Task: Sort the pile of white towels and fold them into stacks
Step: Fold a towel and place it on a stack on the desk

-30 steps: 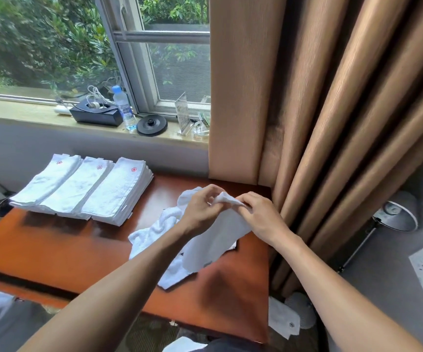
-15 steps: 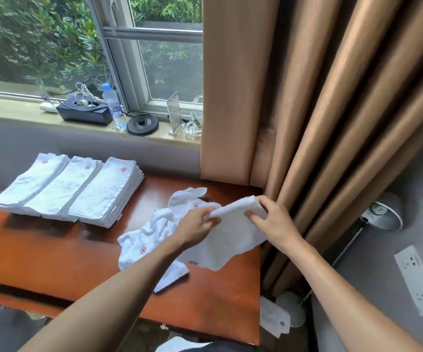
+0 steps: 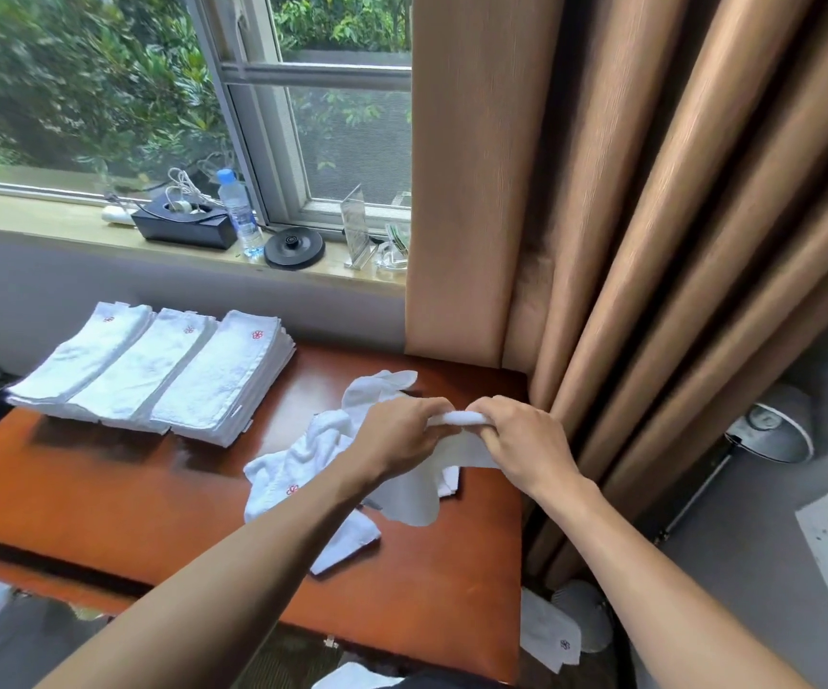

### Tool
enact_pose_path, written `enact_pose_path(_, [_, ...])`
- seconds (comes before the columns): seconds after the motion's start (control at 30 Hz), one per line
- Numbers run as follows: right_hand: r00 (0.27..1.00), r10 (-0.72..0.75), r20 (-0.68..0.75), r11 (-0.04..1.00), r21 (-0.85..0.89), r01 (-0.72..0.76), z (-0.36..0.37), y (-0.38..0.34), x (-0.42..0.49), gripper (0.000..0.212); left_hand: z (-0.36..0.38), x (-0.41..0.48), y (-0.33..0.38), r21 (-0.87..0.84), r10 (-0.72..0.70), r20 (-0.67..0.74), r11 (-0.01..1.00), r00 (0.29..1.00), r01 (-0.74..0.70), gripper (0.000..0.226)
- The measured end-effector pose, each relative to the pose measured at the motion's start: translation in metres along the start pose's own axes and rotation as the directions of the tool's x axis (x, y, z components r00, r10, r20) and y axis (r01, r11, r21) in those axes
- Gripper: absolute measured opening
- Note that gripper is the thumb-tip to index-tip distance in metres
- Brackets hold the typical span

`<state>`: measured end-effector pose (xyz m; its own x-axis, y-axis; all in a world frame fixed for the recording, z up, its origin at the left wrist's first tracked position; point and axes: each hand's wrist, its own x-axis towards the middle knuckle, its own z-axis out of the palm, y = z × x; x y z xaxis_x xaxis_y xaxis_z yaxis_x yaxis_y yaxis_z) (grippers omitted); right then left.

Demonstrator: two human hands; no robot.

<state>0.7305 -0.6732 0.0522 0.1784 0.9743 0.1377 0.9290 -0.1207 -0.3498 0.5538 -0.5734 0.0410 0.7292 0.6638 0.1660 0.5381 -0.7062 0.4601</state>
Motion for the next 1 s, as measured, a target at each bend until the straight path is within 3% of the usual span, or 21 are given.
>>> enact_pose_path(0.07, [1.0, 0.029, -0.006, 0.999, 0.015, -0.029, 0.007, 0.003, -0.007, 0.019, 0.001, -0.009, -0.01, 0.04, -0.039, 0.016, 0.998, 0.999, 0.038, 0.011])
enact_pose_path(0.17, [0.995, 0.095, -0.016, 0.995, 0.028, -0.095, 0.013, 0.015, -0.01, 0.019, 0.001, -0.023, -0.036, 0.081, -0.255, 0.047, 0.965, 0.966, 0.251, 0.022])
enact_pose_path(0.23, [0.993, 0.115, -0.009, 0.993, 0.018, -0.115, 0.012, 0.023, -0.005, 0.018, -0.001, -0.02, -0.044, 0.038, -0.313, 0.01, 0.949, 0.95, 0.312, 0.024])
enact_pose_path(0.47, [0.996, 0.061, 0.059, 0.956, 0.284, -0.076, 0.019, -0.006, 0.001, 0.032, -0.01, 0.003, -0.001, -0.019, -0.082, -0.064, 0.997, 0.995, 0.081, 0.019])
enact_pose_path(0.6, [0.998, 0.066, 0.016, 0.934, 0.351, -0.067, 0.021, -0.003, 0.007, 0.024, -0.027, 0.003, -0.01, -0.016, -0.153, -0.046, 0.988, 0.987, 0.153, 0.031])
enact_pose_path(0.73, [0.995, 0.102, -0.002, 0.943, 0.319, -0.097, 0.023, 0.005, 0.003, 0.016, -0.036, -0.007, -0.023, -0.375, -0.348, -0.014, 0.871, 0.937, 0.318, 0.022])
enact_pose_path(0.83, [0.998, 0.056, -0.027, 0.891, 0.453, -0.038, 0.025, -0.003, 0.005, 0.013, -0.036, -0.005, -0.009, -0.473, -0.269, -0.041, 0.854, 0.962, 0.218, 0.019])
enact_pose_path(0.9, [0.998, 0.022, -0.057, 0.838, 0.545, 0.013, 0.023, -0.012, 0.008, 0.016, -0.033, -0.001, 0.005, -0.447, -0.176, -0.055, 0.884, 0.983, 0.133, 0.018])
enact_pose_path(1.0, [0.995, 0.038, -0.091, 0.804, 0.594, 0.024, 0.022, -0.017, 0.012, 0.018, -0.038, 0.002, 0.009, -0.417, -0.146, -0.094, 0.904, 0.985, 0.094, 0.011])
